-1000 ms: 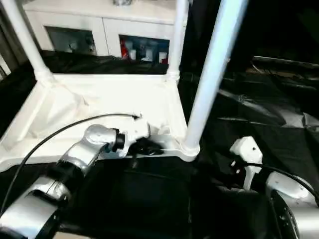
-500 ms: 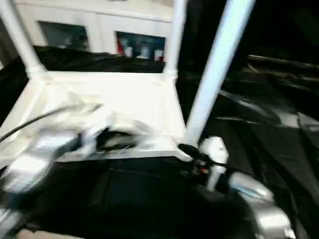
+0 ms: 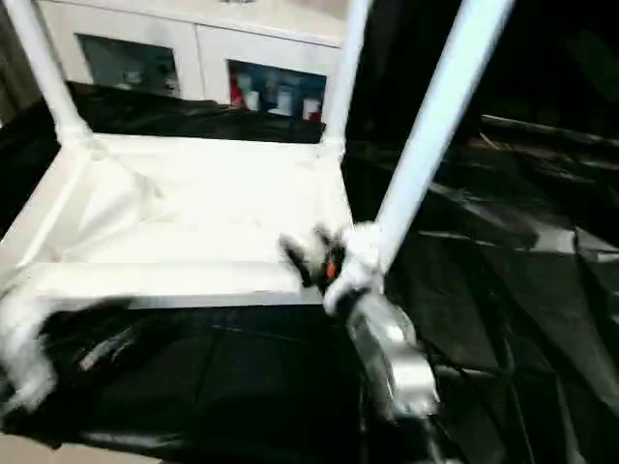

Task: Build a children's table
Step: Rotate table base

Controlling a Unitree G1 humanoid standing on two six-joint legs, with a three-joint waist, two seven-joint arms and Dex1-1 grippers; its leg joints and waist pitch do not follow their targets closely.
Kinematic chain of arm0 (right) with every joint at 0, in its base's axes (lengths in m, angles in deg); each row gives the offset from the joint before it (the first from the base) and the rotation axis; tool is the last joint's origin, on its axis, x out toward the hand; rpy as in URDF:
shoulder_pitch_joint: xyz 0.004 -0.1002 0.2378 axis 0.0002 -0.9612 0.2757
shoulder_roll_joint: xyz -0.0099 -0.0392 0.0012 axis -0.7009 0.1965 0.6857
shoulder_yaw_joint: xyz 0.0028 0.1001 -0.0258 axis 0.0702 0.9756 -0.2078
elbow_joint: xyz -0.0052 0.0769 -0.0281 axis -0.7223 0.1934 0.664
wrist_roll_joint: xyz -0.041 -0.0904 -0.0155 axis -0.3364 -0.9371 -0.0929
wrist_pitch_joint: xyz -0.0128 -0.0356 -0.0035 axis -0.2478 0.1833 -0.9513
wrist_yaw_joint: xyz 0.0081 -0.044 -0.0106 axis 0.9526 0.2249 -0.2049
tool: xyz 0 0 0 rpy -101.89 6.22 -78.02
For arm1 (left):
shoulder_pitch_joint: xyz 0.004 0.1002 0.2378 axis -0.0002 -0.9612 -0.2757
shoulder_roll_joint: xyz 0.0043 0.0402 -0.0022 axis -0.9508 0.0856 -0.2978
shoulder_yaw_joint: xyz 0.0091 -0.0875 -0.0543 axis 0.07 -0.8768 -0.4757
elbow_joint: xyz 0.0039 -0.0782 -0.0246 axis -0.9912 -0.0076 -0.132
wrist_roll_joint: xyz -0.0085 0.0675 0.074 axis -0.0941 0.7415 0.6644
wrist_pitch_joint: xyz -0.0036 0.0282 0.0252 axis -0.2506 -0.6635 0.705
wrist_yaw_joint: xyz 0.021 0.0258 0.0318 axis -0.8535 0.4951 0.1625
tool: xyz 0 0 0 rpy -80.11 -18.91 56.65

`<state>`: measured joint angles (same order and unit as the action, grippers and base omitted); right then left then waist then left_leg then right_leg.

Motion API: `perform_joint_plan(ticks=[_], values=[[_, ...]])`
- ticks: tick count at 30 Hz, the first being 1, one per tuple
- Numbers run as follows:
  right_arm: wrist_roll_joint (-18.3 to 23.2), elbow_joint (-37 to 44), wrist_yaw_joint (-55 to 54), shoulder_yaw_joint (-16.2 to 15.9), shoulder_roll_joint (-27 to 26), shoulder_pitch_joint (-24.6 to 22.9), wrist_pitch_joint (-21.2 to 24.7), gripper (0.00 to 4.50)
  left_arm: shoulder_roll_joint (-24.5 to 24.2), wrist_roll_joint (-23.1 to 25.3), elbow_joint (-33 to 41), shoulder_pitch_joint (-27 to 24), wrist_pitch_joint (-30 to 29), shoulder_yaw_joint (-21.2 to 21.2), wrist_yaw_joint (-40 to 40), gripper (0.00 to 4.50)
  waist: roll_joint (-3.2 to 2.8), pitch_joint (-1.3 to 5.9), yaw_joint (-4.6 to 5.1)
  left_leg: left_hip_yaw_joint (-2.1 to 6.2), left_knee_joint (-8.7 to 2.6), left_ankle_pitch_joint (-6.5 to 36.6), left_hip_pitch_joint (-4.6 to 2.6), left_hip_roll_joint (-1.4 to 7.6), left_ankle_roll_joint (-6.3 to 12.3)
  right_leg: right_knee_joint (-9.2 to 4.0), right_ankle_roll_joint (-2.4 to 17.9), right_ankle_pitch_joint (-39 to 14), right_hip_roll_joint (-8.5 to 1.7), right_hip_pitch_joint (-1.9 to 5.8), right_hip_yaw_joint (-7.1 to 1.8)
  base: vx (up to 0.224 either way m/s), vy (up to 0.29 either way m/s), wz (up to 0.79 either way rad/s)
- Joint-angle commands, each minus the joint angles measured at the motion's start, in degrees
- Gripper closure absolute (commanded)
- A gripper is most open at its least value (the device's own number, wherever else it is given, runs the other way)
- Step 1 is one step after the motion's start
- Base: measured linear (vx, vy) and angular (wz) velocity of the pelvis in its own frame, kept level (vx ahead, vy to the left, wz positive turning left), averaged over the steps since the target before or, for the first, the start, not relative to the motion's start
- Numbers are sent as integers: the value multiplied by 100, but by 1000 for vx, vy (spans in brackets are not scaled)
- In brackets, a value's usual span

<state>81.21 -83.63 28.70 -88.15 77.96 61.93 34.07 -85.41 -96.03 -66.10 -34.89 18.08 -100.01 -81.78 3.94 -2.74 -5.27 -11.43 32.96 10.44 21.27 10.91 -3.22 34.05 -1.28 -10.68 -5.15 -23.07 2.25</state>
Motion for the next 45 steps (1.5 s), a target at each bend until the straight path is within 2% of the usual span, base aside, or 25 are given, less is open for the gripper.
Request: perform_joint_plan(ticks=[1,3,5,6,8,9,14,17,21,22,24,26,27,29,32,36,37,38,39,40,41,42,43,44,45], values=[[64,-431,-513,500,64,180,-251,116,29,-173,-64,-283,206,-314,7,117,-159,236,28,126,-536,2285,-175,247,-326,-400,784,-1550,-197,35,-223,0,0,0],[49,-746,-759,672,131,356,-412,116,68,-260,-268,-519,439,-590,29,106,-159,236,5,122,-540,2400,-193,247,-355,-405,753,-1540,-193,31,-223,0,0,0],[26,-998,-971,826,227,496,-510,116,95,-276,-452,-716,695,-826,46,95,-65,227,5,128,-545,2655,-193,241,-387,-440,625,-1804,-194,27,-221,0,0,0],[-9,-1124,-1089,898,300,564,-572,116,110,-308,-509,-817,791,-946,38,79,-82,230,-10,141,-540,2670,-205,240,-389,-427,624,-1790,-206,18,-225,0,0,0],[-36,-1403,-1236,1080,443,708,-681,116,120,-473,-573,-998,917,-1215,11,68,-25,215,-19,139,-545,2808,-198,239,-395,-458,558,-1961,-211,23,-223,0,0,0],[-48,-1509,-1276,1133,482,759,-726,116,108,-533,-585,-1049,967,-1280,10,62,-38,213,-34,139,-539,2865,-209,237,-403,-461,544,-1998,-214,11,-230,0,0,0],[-1,-1923,-1401,1389,755,947,-897,116,-114,-947,-544,-1163,898,-1789,-112,27,51,207,-55,144,-524,2939,-207,232,-377,-462,513,-2095,-207,10,-218,0,0,0],[12,-1928,-1036,1282,867,911,-859,116,-386,-1410,-203,-1059,576,-1996,-230,10,65,214,-68,146,-520,2942,-201,227,-340,-422,555,-1977,-185,24,-213,0,0,0],[-159,-1526,-421,826,939,577,-621,116,-646,-2044,363,-860,24,-1917,-232,10,78,205,-69,153,-538,2958,-182,234,-356,-418,620,-1945,-186,36,-207,0,0,0],[-174,-1487,-390,792,947,544,-592,116,-660,-2071,389,-845,-1,-1907,-234,10,80,232,-76,162,-536,2769,-163,233,-353,-378,629,-1777,-190,80,-207,0,0,0],[-367,-885,-26,324,1127,15,-260,116,-798,-2361,668,-640,-262,-1744,-242,10,57,226,-75,145,-532,2664,-171,234,-356,-381,645,-1632,-174,71,-211,0,0,0],[-411,-458,144,103,1258,-330,-47,116,-865,-2479,778,-501,-361,-1639,-240,10,20,226,-124,135,-526,2561,-186,231,-362,-390,622,-1461,-154,91,-213,0,0,0],[-400,-139,236,-8,1362,-588,107,116,-914,-2559,838,-387,-409,-1558,-219,10,33,228,-125,137,-528,2549,-178,219,-343,-378,641,-1392,-151,107,-217,0,0,0],[-378,35,296,-41,1416,-727,195,116,-955,-2626,877,-329,-456,-1519,-193,10,71,244,-105,143,-527,2494,-143,217,-327,-363,672,-1466,-178,134,-209,0,0,0],[-378,35,296,-41,1416,-727,195,116,-955,-2626,877,-329,-456,-1519,-193,10,54,230,-80,151,-532,2460,-140,222,-376,-375,654,-1617,-192,132,-210,0,0,0],[-378,35,296,-41,1416,-727,195,116,-955,-2626,877,-329,-456,-1519,-193,10,56,222,-54,162,-521,2732,-187,225,-425,-424,577,-2003,-200,83,-213,0,0,0],[-356,300,375,-49,1534,-967,345,116,-979,-2571,836,-184,-453,-1424,-150,10,-49,228,-55,174,-529,2761,-201,225,-461,-412,585,-1955,-198,76,-217,0,0,0],[-354,321,381,-50,1544,-986,356,116,-981,-2567,833,-172,-453,-1417,-146,10,-22,221,-49,164,-532,2784,-208,229,-468,-441,555,-1919,-170,74,-211,0,0,0],[-362,466,403,31,1702,-1232,484,116,-959,-2455,742,82,-461,-1198,-111,10,0,233,-64,157,-514,2778,-230,230,-455,-424,571,-1814,-163,67,-209,0,0,0],[-367,551,416,79,1794,-1375,559,116,-946,-2390,688,231,-466,-1069,-90,10,-135,213,-57,140,-518,2939,-283,229,-505,-484,555,-1722,-118,36,-204,0,0,0],[-488,620,320,205,1986,-1596,774,116,-879,-2341,629,623,-563,-716,-40,10,-100,204,-141,108,-491,3079,-367,225,-492,-469,601,-1677,-102,-31,-211,0,0,0],[-639,575,144,302,2107,-1678,959,116,-787,-2292,581,979,-611,-407,-7,10,-52,184,-160,130,-506,3214,-352,217,-471,-457,585,-1936,-112,12,-211,-13,10,19],[-742,500,-1,362,2154,-1668,1062,116,-725,-2291,570,1197,-656,-215,3,10,-64,153,-165,131,-523,3255,-343,212,-488,-493,536,-2172,-124,7,-227,0,0,0],[-742,500,-1,362,2154,-1668,1062,116,-725,-2291,570,1197,-656,-215,3,10,-86,181,-210,155,-518,3237,-369,205,-539,-490,501,-2379,-168,18,-239,0,0,0],[-759,505,-75,374,2170,-1627,1154,116,-690,-2358,578,1341,-728,-107,21,10,-82,184,-202,169,-523,3178,-321,200,-551,-485,502,-2397,-187,51,-243,0,0,0]])
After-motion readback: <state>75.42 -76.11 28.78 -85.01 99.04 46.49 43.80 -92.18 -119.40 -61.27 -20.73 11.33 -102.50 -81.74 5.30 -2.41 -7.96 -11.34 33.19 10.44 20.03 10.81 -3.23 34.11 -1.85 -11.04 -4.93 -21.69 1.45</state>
